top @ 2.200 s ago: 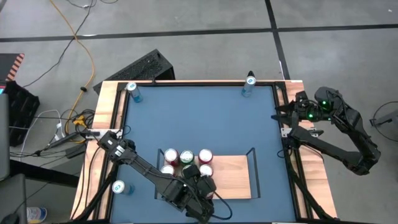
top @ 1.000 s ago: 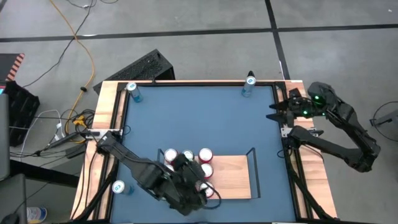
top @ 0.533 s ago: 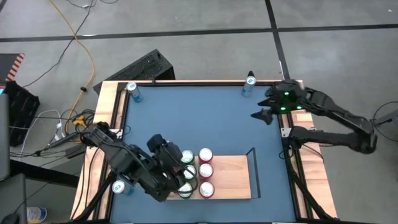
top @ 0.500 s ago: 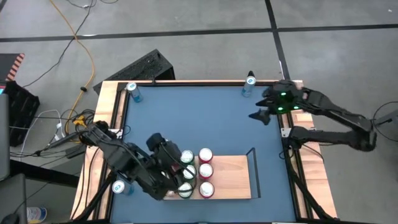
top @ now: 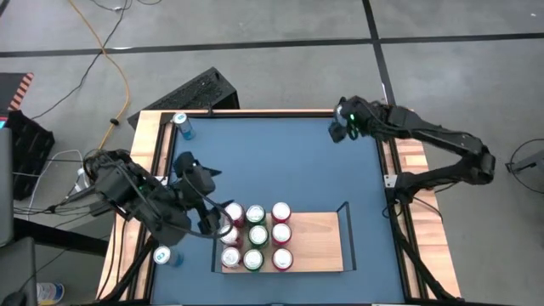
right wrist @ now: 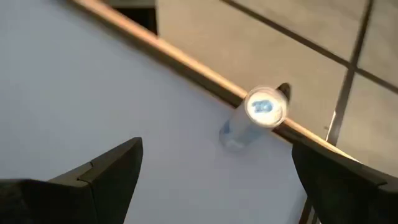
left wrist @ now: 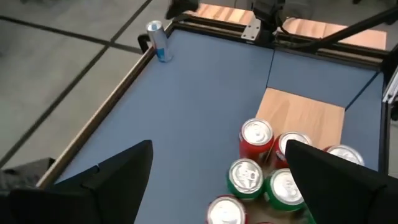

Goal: Place canned beverage on shelf
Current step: Put the top right blue soda can on the shelf aligned with the other left orange soda can

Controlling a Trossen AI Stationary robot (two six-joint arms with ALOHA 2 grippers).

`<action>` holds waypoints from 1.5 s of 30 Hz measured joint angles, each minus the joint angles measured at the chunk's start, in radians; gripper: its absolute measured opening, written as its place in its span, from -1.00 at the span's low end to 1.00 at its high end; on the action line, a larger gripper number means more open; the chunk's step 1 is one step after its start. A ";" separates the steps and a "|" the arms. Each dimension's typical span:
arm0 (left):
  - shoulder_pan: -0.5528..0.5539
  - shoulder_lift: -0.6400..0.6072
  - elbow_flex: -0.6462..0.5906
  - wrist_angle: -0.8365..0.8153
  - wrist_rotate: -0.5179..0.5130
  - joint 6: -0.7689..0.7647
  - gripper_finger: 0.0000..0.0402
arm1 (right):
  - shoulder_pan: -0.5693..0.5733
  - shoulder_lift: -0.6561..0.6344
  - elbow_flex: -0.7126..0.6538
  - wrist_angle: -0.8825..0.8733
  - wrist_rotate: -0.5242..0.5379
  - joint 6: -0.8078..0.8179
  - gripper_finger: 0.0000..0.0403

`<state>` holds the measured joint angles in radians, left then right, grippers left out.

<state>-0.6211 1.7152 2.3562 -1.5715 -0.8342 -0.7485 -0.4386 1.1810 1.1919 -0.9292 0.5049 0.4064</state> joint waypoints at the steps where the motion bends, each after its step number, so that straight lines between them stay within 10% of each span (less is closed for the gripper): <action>1: 0.001 -0.005 0.000 0.000 -0.001 0.019 0.76 | -0.018 0.017 0.022 0.001 -0.003 0.018 0.98; 28: 0.109 -0.125 0.000 0.000 -0.135 0.026 0.76 | -0.402 0.346 0.073 0.053 -0.254 0.093 0.98; 45: 0.122 -0.125 -0.005 0.001 -0.132 0.025 0.76 | -0.399 0.458 0.073 0.097 -0.288 0.079 0.78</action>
<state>-0.4995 1.5902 2.3512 -1.5707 -0.9665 -0.7235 -0.8377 1.6390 1.2648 -0.8318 0.2167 0.4855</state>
